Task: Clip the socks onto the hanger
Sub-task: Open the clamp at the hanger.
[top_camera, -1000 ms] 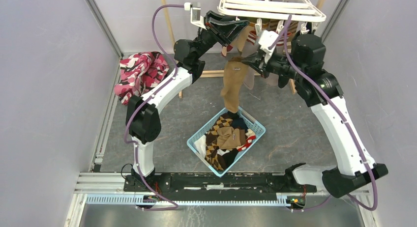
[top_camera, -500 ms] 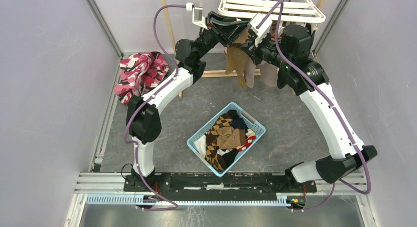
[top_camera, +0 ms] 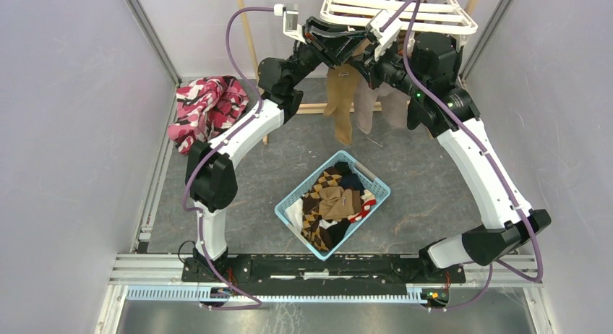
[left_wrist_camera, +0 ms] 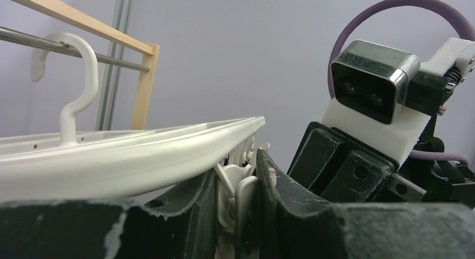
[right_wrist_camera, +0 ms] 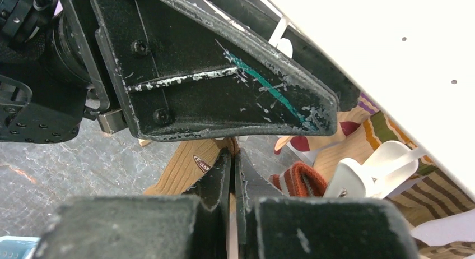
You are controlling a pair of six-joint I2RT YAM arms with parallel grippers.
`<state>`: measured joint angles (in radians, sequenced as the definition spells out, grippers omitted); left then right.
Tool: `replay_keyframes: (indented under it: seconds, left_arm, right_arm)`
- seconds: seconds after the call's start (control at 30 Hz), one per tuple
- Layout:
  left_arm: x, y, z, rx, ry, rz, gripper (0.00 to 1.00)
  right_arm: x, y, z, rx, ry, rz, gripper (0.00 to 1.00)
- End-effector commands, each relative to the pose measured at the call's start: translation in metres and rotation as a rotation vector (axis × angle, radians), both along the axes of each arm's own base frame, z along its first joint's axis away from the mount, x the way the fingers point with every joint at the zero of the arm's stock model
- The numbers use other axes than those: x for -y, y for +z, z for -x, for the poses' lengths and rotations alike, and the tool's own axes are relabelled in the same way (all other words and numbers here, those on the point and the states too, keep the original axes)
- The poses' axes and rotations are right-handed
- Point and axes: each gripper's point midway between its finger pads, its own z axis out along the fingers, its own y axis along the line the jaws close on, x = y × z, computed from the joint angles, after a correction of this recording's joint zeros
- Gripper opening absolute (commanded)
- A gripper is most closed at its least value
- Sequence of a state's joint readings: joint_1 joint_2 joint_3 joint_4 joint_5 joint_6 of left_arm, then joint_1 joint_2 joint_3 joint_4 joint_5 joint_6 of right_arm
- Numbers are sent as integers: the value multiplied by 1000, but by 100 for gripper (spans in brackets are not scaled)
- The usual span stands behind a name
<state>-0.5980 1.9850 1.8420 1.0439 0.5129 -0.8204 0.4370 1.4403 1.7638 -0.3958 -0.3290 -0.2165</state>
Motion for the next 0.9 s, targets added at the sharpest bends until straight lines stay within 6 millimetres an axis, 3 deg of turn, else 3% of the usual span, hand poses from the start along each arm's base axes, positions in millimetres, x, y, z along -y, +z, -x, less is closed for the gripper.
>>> replay_keyframes:
  seconds: [0.0,0.87]
  left_arm:
    - [-8,25,16,48,13,42,4]
    - [-2,23,14,46,48,27,4]
  right_arm:
    - [1,34,1,61,-24,-83,0]
    - [15,52,20,113,-58,-149,0]
